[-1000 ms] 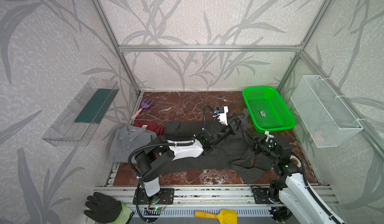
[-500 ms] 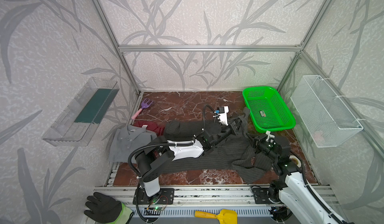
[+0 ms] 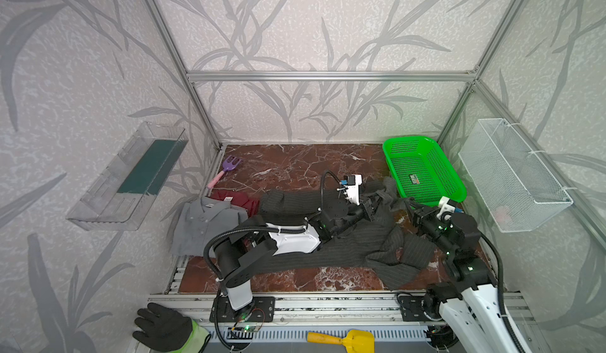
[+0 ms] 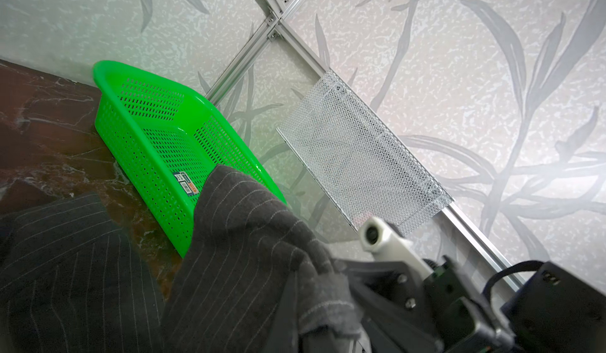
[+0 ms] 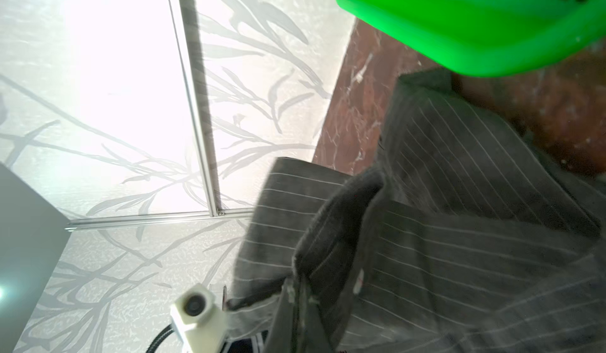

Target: Fold and stack the long sleeve shirts

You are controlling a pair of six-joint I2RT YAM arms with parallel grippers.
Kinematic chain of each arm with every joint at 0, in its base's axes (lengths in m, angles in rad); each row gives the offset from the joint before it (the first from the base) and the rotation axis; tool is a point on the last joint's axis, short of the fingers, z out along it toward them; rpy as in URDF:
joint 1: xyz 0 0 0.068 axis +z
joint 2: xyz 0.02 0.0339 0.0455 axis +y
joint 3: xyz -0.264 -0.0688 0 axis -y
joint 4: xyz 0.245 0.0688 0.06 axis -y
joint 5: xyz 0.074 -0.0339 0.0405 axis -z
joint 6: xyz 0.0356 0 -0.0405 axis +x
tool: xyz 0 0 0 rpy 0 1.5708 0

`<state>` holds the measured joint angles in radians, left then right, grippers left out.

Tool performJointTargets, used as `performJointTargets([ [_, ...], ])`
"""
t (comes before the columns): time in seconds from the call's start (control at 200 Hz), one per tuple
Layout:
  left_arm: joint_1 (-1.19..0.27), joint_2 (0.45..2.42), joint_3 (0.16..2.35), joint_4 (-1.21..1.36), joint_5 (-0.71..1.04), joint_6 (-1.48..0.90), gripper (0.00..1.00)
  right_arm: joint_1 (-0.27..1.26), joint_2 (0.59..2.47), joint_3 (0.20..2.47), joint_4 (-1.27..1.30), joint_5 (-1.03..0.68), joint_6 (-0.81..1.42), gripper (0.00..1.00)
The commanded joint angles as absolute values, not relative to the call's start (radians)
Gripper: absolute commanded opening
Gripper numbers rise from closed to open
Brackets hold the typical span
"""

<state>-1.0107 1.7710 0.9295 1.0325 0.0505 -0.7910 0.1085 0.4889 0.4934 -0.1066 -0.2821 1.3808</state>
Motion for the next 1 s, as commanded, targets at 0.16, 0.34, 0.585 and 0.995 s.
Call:
performJointTargets([
  [0.16, -1.027, 1.75, 0.876, 1.086, 0.048, -0.692, 0.55, 0.099, 0.487, 0.682, -0.277, -0.196, 1.15, 0.0],
  [0.34, -1.02, 1.632, 0.835, 0.961, -0.003, -0.529, 0.74, 0.098, 0.543, 0.831, -0.28, -0.2, 1.025, 0.0],
  [0.585, -0.985, 1.35, 0.788, 0.645, -0.221, -0.302, 0.9, 0.101, 0.762, 0.994, -0.208, -0.401, 0.972, 0.0],
  [0.995, -0.763, 0.817, 0.746, 0.077, -0.681, -0.274, 0.99, 0.434, 1.235, 1.451, -0.387, -0.338, 0.653, 0.0],
])
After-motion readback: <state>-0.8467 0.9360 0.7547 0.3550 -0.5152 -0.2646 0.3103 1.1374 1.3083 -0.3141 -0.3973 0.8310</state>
